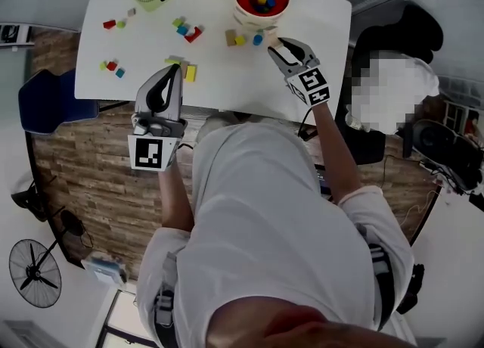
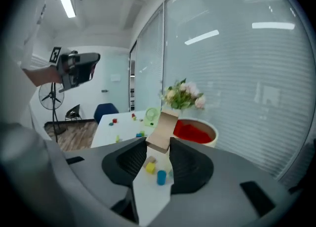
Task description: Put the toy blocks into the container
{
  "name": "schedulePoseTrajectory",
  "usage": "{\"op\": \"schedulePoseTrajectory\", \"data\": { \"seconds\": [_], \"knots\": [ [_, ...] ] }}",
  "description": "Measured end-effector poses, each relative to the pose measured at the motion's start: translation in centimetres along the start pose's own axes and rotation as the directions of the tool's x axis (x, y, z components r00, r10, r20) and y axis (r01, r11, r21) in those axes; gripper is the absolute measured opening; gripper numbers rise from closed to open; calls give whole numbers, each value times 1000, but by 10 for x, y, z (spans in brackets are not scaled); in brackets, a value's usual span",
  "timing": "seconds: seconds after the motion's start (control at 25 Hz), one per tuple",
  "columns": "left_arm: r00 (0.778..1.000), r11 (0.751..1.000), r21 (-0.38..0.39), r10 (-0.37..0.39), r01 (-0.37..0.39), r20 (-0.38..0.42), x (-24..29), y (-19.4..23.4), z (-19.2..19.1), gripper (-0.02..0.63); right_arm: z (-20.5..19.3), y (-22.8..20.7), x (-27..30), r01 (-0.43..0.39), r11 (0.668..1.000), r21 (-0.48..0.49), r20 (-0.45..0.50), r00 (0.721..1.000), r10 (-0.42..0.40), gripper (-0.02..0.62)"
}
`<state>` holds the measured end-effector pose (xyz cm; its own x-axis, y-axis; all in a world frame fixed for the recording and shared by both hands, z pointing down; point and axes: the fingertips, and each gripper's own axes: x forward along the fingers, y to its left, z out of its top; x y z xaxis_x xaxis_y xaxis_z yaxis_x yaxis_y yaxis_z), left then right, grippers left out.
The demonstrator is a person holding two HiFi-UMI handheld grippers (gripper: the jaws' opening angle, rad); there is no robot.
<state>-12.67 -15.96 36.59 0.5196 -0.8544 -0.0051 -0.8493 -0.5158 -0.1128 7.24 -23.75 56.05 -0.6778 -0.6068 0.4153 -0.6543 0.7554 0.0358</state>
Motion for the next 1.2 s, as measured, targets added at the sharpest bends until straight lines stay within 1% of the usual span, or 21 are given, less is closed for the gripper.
{"op": "schedulePoseTrajectory", "data": {
  "seconds": [0.12, 0.2, 0.24, 0.32, 0.4, 0.44, 0.48, 0.52, 0.6, 0.68, 0.72, 0.76, 0.8, 0.84, 0.88, 0.92, 1.0, 1.04, 1.08, 1.12, 1.2],
  "knots": [
    [1000, 1000, 5, -3, 3, 17, 0, 0, 5, -5, 53, -37, -10, 72, 997, -35, 100, 993, -68, 147],
    [1000, 1000, 3, 3, -3, 29, -2, 1, 9, -5, 77, -59, -8, 96, 993, -65, 122, 989, -87, 147],
    [999, 1000, 4, 6, -7, 33, -4, 2, 10, -5, 84, -69, -4, 102, 991, -89, 110, 990, -92, 147],
    [999, 1000, 6, 17, -17, 30, -9, 3, 11, -5, 88, -87, 11, 97, 982, -159, 31, 995, -94, 147],
    [999, 999, 0, 35, -35, 20, -16, 5, 8, -5, 79, -102, 34, 51, 973, -227, -109, 991, -77, 147],
    [999, 999, -5, 44, -44, 16, -20, 7, 7, -5, 70, -107, 47, 9, 967, -253, -195, 979, -60, 147],
    [999, 999, -9, 52, -52, 14, -24, 8, 6, -5, 59, -111, 60, -41, 960, -277, -287, 957, -42, 147],
    [998, 998, -12, 59, -59, 12, -28, 8, 5, -5, 47, -113, 73, -95, 949, -300, -377, 926, -27, 147],
    [997, 997, -17, 71, -71, 6, -36, 8, 3, -5, 25, -116, 99, -201, 916, -348, -529, 849, -15, 147],
    [997, 997, -20, 80, -80, -5, -43, 7, 1, -5, 9, -120, 118, -277, 876, -396, -632, 774, -41, 152],
    [997, 996, -19, 82, -82, -9, -46, 6, 0, -5, 4, -122, 124, -298, 862, -410, -665, 745, -59, 163],
    [997, 997, -16, 82, -82, -11, -48, 5, -1, -5, 2, -123, 127, -312, 855, -415, -681, 730, -64, 181],
    [997, 997, -13, 80, -80, -10, -50, 4, -1, -5, 4, -121, 130, -319, 853, -413, -676, 735, -52, 193],
    [997, 997, -11, 78, -78, -7, -51, 3, 0, -5, 8, -117, 132, -319, 858, -402, -653, 757, -24, 195],
    [997, 997, -13, 76, -76, -4, -52, 2, 1, -5, 14, -112, 132, -308, 870, -385, -614, 789, 8, 191],
    [997, 997, -13, 72, -72, -3, -51, 2, 1, -5, 23, -107, 131, -286, 885, -367, -553, 832, 39, 180],
    [998, 998, -12, 61, -61, -2, -45, 1, 1, -5, 52, -98, 124, -220, 916, -335, -373, 924, 85, 160],
    [999, 998, -13, 54, -54, 0, -41, 0, 2, -5, 65, -95, 116, -185, 933, -310, -280, 955, 97, 153],
    [999, 999, -13, 43, -43, 2, -35, -2, 3, -5, 78, -91, 106, -154, 948, -277, -190, 976, 103, 153],
    [1000, 1000, -10, 30, -29, 5, -29, -3, 5, -5, 91, -87, 94, -126, 963, -239, -99, 990, 105, 148],
    [1000, 1000, -2, -2, 2, 15, -16, -7, 9, -5, 117, -79, 66, -76, 986, -152, 86, 992, 90, 142]
  ]
}}
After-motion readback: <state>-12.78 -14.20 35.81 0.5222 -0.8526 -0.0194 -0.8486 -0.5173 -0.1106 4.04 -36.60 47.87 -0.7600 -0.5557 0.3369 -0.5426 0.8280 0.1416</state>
